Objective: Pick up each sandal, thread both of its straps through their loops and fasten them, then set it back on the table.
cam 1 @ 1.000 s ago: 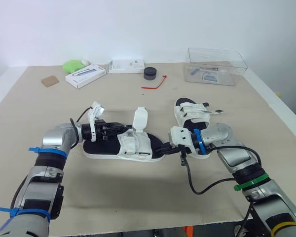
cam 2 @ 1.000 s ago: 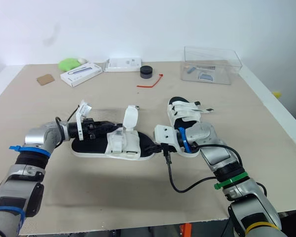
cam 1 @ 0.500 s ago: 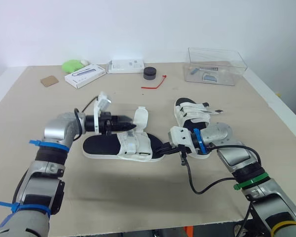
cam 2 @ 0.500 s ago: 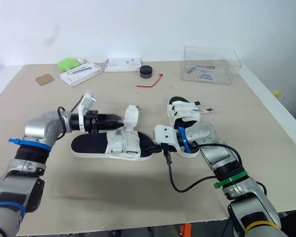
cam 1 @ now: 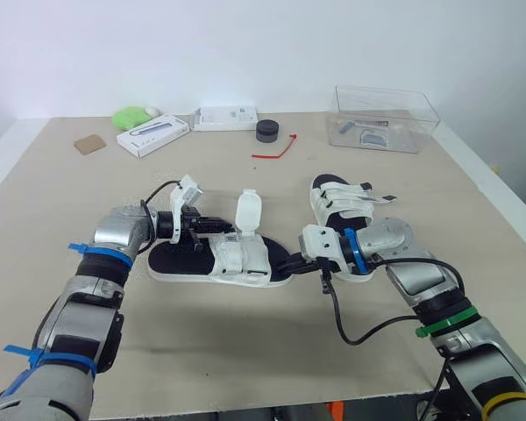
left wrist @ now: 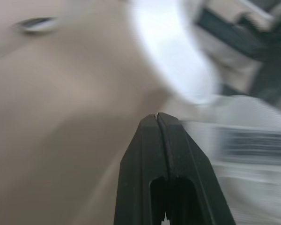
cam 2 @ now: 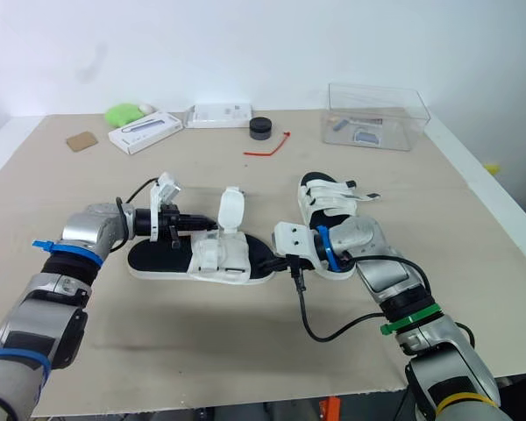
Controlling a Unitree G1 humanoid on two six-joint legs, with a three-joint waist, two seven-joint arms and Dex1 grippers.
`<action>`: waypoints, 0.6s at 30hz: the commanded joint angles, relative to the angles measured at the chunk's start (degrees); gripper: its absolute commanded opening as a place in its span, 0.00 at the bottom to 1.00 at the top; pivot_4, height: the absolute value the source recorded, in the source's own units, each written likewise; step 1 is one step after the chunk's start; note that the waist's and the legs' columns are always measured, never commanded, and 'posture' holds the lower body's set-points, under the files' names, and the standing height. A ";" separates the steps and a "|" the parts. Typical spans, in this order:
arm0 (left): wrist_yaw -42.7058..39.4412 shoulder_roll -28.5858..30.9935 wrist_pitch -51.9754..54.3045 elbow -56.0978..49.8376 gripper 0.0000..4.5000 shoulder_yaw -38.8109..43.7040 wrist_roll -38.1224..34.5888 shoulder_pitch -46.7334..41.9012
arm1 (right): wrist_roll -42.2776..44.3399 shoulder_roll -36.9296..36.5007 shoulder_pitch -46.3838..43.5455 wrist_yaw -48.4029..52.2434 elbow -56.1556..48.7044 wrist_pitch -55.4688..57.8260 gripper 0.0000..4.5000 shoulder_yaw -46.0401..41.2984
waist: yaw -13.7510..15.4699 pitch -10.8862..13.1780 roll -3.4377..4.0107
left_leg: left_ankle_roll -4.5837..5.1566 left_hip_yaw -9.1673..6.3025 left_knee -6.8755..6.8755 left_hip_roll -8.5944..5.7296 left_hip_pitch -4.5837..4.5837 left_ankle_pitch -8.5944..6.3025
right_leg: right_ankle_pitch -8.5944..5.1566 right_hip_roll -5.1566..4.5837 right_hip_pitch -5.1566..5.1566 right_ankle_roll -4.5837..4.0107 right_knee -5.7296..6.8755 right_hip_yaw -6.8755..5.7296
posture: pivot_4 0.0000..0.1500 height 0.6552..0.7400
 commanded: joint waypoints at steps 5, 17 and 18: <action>3.59 -1.99 -4.26 6.30 0.01 6.12 -0.91 -6.23 | -2.19 -0.76 1.01 0.17 0.94 0.53 0.00 0.95 | 0.05 0.01 -0.01 | 0.00 0.01 0.00 0.00 -0.05 0.00 | 0.00 0.00 -0.03 0.00 0.00 -0.01 | 1.00 1.00; -4.58 -2.31 8.51 8.95 0.99 7.08 -2.30 -10.26 | -2.31 -1.00 1.36 0.09 0.75 0.34 0.00 0.84 | -0.08 0.01 -0.02 | 0.00 0.00 0.00 -0.01 -0.08 0.00 | -0.01 0.01 -0.04 0.01 0.00 -0.06 | 1.00 1.00; -5.40 -2.60 9.28 9.45 0.99 6.94 -2.26 -10.48 | -2.35 -0.99 1.32 0.07 0.83 0.29 0.00 0.83 | -0.08 0.01 -0.02 | 0.00 -0.01 0.00 -0.01 -0.09 0.00 | -0.01 0.01 -0.04 0.01 0.00 -0.07 | 1.00 1.00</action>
